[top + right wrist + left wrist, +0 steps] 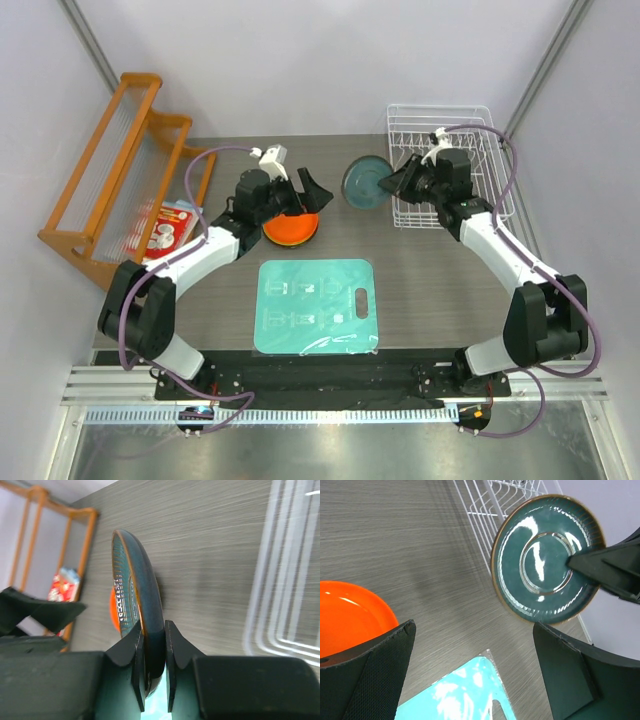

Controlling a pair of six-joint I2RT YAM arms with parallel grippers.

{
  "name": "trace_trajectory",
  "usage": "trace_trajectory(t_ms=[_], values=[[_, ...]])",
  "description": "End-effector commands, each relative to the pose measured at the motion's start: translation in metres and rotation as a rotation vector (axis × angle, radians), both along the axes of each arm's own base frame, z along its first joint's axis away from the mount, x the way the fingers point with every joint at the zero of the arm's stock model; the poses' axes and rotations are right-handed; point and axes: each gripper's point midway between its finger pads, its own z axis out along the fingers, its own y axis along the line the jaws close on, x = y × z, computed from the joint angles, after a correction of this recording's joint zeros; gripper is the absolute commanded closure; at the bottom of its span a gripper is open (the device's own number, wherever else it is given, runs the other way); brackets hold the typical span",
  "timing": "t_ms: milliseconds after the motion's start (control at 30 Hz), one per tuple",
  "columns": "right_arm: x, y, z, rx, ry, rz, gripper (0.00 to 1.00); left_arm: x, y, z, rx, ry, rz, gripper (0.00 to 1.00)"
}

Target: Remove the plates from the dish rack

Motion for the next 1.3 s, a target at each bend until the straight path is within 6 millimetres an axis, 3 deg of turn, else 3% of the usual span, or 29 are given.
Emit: trace_trajectory(t_ms=[0, 233, 367, 467, 500, 567, 600, 667, 967, 1000, 1067, 1167, 1233, 1267], values=[[-0.015, 0.036, 0.078, 0.187, -0.209, 0.108, 0.99, 0.001, -0.010, 0.021, -0.056, -0.071, -0.005, 0.01], [-0.038, 0.068, 0.069, 0.272, -0.177, 0.194, 0.99, 0.002, -0.018, 0.017, -0.067, -0.072, -0.015, 0.01], [-0.047, 0.080, 0.075, 0.342, -0.186, 0.243, 0.99, 0.005, -0.019, 0.017, -0.071, -0.078, -0.009, 0.02], [-0.053, 0.086, 0.075, 0.386, -0.178, 0.276, 0.99, 0.006, -0.020, 0.016, -0.072, -0.079, -0.006, 0.24], [-0.053, 0.086, 0.074, 0.389, -0.177, 0.275, 0.99, 0.006, -0.019, 0.016, -0.071, -0.079, -0.001, 0.42], [-0.054, 0.085, 0.073, 0.386, -0.177, 0.271, 0.99, 0.006, -0.017, 0.015, -0.066, -0.074, 0.008, 0.59], [-0.053, 0.086, 0.071, 0.383, -0.173, 0.271, 0.99, 0.006, -0.016, 0.015, -0.064, -0.075, 0.014, 0.80], [-0.051, 0.086, 0.070, 0.380, -0.172, 0.272, 0.99, 0.006, -0.013, 0.010, -0.049, -0.062, 0.027, 1.00], [-0.046, 0.091, 0.070, 0.385, -0.174, 0.288, 0.99, 0.002, -0.014, 0.012, -0.042, -0.072, 0.005, 0.99], [-0.046, 0.090, 0.070, 0.385, -0.177, 0.284, 0.99, 0.003, -0.014, 0.012, -0.046, -0.075, 0.007, 0.79], [-0.045, 0.087, 0.076, 0.390, -0.208, 0.267, 0.99, 0.002, -0.012, 0.013, -0.057, -0.083, 0.016, 0.48], [-0.046, 0.088, 0.078, 0.404, -0.213, 0.274, 0.99, 0.001, -0.011, 0.013, -0.069, -0.090, 0.021, 0.38], [-0.046, 0.090, 0.080, 0.436, -0.218, 0.279, 0.99, 0.001, -0.014, 0.013, -0.076, -0.089, 0.010, 0.38], [-0.045, 0.092, 0.077, 0.448, -0.209, 0.285, 0.99, 0.001, -0.016, 0.013, -0.084, -0.088, 0.003, 0.46]])
